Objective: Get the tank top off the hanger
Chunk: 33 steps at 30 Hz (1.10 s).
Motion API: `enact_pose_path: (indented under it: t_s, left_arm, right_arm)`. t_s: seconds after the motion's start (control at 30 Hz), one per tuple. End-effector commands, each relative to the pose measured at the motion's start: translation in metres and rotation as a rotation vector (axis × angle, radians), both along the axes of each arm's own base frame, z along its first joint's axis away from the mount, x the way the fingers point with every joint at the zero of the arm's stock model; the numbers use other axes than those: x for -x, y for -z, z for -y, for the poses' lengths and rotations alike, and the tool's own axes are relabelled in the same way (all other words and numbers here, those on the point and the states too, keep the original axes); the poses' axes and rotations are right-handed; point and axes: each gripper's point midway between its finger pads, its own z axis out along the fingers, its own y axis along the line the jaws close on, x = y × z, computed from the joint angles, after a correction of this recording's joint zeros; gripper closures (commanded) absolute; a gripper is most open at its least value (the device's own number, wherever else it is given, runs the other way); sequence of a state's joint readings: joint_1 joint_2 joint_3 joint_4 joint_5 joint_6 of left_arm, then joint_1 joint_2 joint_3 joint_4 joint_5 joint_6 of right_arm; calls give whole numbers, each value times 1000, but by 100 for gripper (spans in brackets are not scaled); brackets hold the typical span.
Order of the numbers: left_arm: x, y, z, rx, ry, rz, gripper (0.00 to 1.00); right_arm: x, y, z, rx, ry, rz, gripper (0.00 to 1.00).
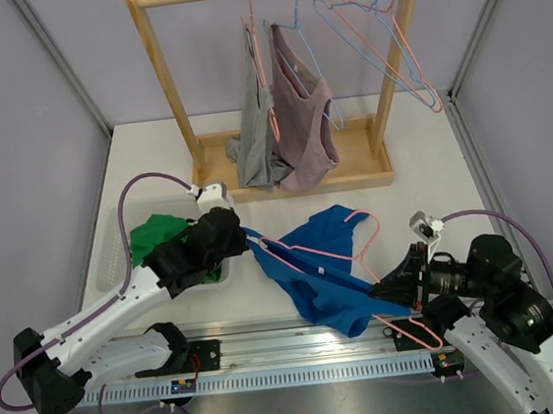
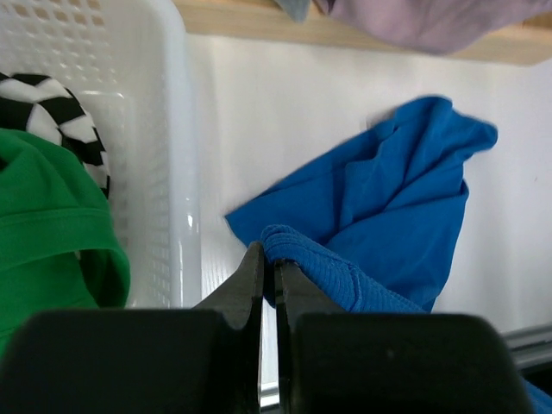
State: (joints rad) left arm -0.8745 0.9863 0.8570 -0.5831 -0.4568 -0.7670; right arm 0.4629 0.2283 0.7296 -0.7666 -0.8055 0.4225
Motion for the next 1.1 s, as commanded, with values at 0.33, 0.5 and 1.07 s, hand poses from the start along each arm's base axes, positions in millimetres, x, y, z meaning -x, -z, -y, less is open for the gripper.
enact_pose_path:
  t_s: [0.33,0.5,1.07]
  left_arm:
    - [74,4,101,254,608,-44,100]
    - [125,32,127,146,771,-102,100]
    - [82,41,54,-88,328,-88,16]
  right_arm:
    - [-13,-149,25,-508,241,689,100]
    - [-41,-180,54,-646,485,872,100]
    - [-131,-168,98,75,879,535,100]
